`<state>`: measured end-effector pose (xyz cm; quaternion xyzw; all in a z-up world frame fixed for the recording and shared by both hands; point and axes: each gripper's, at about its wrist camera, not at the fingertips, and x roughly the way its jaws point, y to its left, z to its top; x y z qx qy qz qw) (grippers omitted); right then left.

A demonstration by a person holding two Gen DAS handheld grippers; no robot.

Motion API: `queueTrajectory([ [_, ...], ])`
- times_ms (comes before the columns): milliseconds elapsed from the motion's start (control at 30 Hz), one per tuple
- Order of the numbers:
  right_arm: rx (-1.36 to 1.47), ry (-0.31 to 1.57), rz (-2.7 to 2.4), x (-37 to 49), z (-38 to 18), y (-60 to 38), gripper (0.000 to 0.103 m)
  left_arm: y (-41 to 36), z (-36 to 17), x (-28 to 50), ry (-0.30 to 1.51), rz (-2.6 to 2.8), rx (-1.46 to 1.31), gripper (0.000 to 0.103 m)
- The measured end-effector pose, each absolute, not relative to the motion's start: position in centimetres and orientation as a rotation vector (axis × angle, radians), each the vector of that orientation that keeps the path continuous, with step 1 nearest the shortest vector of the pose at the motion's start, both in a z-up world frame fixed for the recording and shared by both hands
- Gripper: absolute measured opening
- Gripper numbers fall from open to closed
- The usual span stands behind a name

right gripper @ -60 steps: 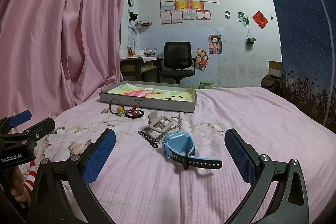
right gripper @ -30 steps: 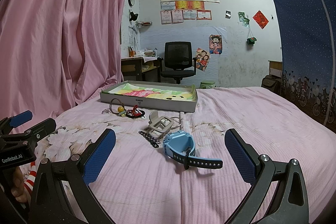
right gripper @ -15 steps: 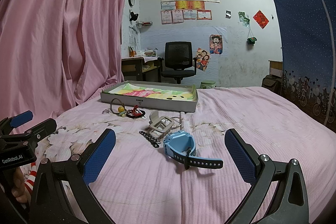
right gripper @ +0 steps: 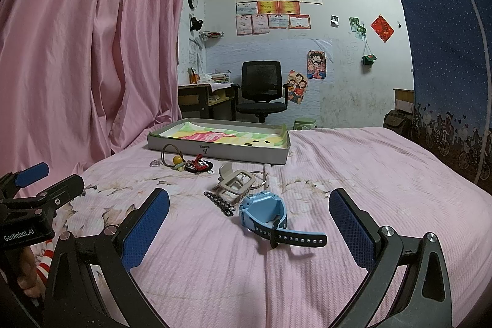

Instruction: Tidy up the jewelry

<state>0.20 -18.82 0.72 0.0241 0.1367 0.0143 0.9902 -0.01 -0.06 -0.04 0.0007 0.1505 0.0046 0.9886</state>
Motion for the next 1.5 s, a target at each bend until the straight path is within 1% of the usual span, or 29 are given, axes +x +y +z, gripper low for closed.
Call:
queueTrajectory([
  [667, 0.066, 0.278, 0.029, 0.2, 0.8, -18.7, 0.102, -0.1, 0.0, 0.0, 0.303, 0.009, 0.002, 0.103],
  [867, 0.098, 0.298, 0.019, 0.3, 1.1, -18.5, 0.102, -1.0, -0.1, 0.3, 0.328, 0.005, -0.022, 0.103],
  [1200, 0.054, 0.368, 0.08, 4.3, 1.6, -19.8, 0.102, -1.1, -0.7, 5.9, 0.436, -0.085, -0.099, 0.103],
  [1367, 0.062, 0.452, 0.121, 6.9, 1.0, -20.6, 0.102, -1.5, -0.8, 9.0, 0.51, -0.128, -0.131, 0.103],
  [1500, 0.058, 0.541, 0.14, 8.9, 0.0, -20.9, 0.102, -2.1, -1.2, 11.7, 0.61, -0.182, -0.128, 0.103],
])
